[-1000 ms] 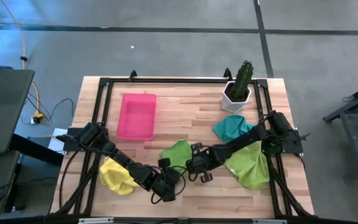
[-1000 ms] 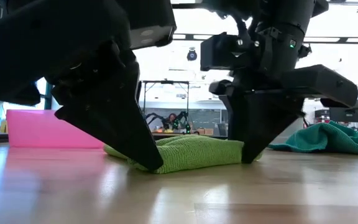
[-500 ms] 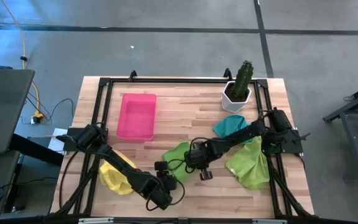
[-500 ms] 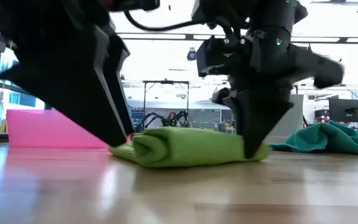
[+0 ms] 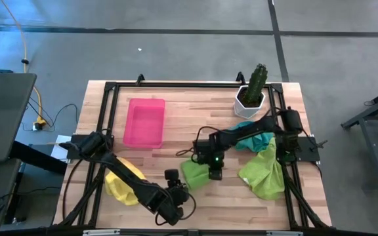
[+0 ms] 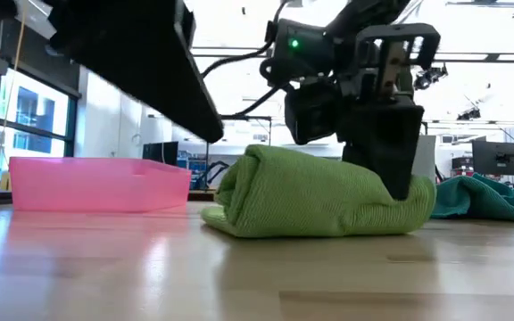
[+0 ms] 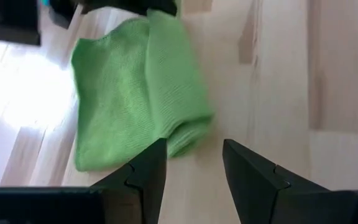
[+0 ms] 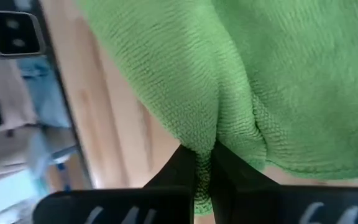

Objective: Roll microfiber towels into tight, uniform cylinder then place into a basket
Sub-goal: Roll the green microfiber cloth

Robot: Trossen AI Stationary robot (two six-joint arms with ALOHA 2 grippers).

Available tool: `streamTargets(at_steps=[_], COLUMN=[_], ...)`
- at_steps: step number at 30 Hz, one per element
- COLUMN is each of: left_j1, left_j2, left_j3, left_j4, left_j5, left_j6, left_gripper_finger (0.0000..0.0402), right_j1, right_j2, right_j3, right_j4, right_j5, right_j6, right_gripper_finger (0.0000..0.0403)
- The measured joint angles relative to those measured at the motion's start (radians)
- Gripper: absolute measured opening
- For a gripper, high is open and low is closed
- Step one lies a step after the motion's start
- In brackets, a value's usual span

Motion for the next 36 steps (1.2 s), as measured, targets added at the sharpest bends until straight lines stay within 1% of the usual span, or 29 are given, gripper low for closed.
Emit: streamTargets(at_steps=[3,6,10,14,20,26,30,33,36], left_j1=[0.005,0.016,0.043,0.075,0.102,0.121,0.117,0.117,0.123], left_j2=[0.0,0.0,0.017,0.037,0.039,0.039,0.038,0.038,0.038], left_j3=[0.0,0.0,-0.002,-0.028,-0.053,-0.053,-0.053,-0.053,-0.053], left_j4=[0.06,0.125,0.136,0.136,0.128,0.134,0.149,0.148,0.147], left_j5=[-0.003,-0.002,0.005,0.051,0.002,0.003,-0.021,-0.019,-0.039], left_j6=[0.041,0.094,0.104,0.105,0.115,0.179,0.266,0.283,0.302], left_gripper_finger=[0.0147,0.0147,0.0147,0.0147,0.0147,0.0147,0.0147,0.0147,0.0147], right_j1=[-0.027,-0.051,-0.072,-0.08,-0.08,-0.08,-0.08,-0.08,-0.08], right_j2=[0.0,0.0,0.001,0.001,0.002,0.002,0.002,0.002,0.002], right_j3=[0.001,0.002,0.003,0.004,0.005,0.005,0.005,0.005,0.005], right_j4=[-0.003,-0.002,-0.009,-0.014,-0.021,-0.024,-0.025,-0.024,-0.024], right_j5=[-0.044,-0.027,-0.021,-0.02,-0.02,-0.02,-0.02,-0.02,-0.02], right_j6=[0.013,0.049,0.048,0.044,0.041,0.033,0.019,0.018,0.018], right_gripper_finger=[0.0001,0.0001,0.0001,0.0001,0.0001,0.0001,0.0007,0.0009,0.001])
